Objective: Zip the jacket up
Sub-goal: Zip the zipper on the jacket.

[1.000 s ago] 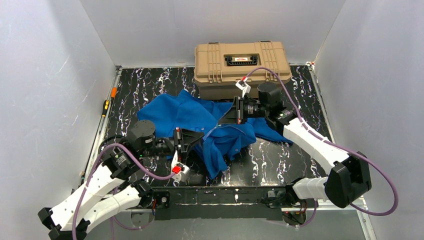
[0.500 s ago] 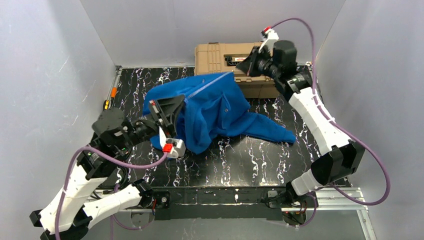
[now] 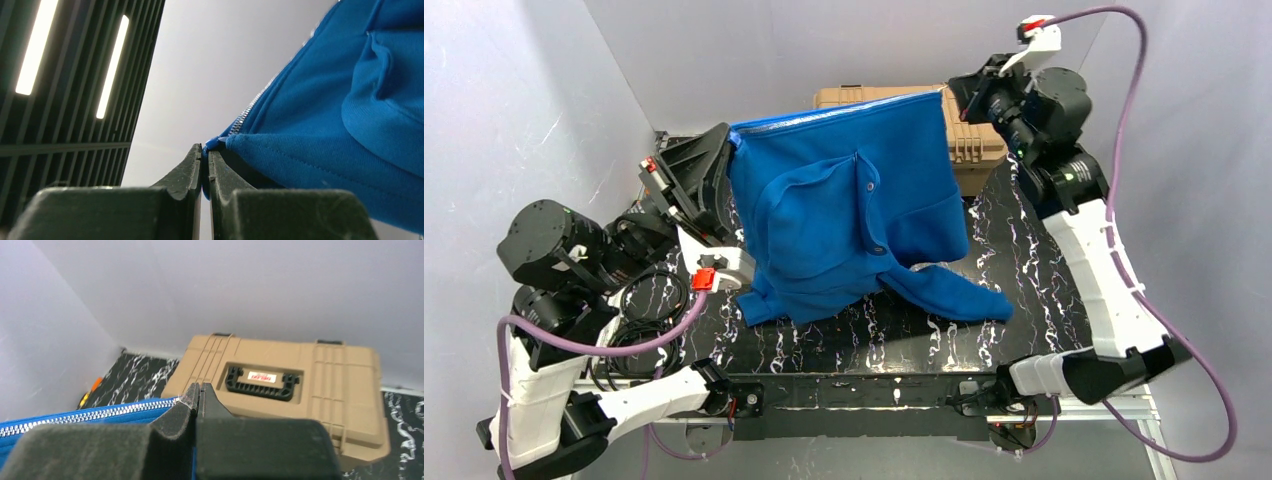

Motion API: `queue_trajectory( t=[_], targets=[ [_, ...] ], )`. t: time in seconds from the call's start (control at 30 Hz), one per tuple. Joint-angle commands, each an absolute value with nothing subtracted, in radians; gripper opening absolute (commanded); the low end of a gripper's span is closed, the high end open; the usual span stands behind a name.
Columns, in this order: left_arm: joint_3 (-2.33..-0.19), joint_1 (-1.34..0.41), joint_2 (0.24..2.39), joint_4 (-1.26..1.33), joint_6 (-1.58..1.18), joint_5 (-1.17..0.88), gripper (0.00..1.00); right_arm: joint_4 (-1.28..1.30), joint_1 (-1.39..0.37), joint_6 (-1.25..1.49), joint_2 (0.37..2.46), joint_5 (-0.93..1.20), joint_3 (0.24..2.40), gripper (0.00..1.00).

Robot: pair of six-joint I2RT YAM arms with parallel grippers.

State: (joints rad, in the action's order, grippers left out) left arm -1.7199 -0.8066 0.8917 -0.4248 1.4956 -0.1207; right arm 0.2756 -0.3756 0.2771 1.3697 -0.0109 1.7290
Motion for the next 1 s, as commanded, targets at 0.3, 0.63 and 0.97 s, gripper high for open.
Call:
queue_trajectory(
  t=[0.3,0.63,0.97],
  targets=[
    [-1.975,-0.809,0.945,-0.431,1.647,0.212,0.0,0.075,-0.341,0.029,1.216,-0.469,1.736,0.01],
    [-1.866,-0.809,0.971,-0.629,1.637,0.471,0.0,0.05,-0.326,-0.08,1.26,-0.593,1.594,0.01],
    [-1.785,-0.809,0.929,-0.744,1.679,0.605,0.0,0.051,-0.222,-0.051,1.306,-0.587,1.488,0.01]
  ],
)
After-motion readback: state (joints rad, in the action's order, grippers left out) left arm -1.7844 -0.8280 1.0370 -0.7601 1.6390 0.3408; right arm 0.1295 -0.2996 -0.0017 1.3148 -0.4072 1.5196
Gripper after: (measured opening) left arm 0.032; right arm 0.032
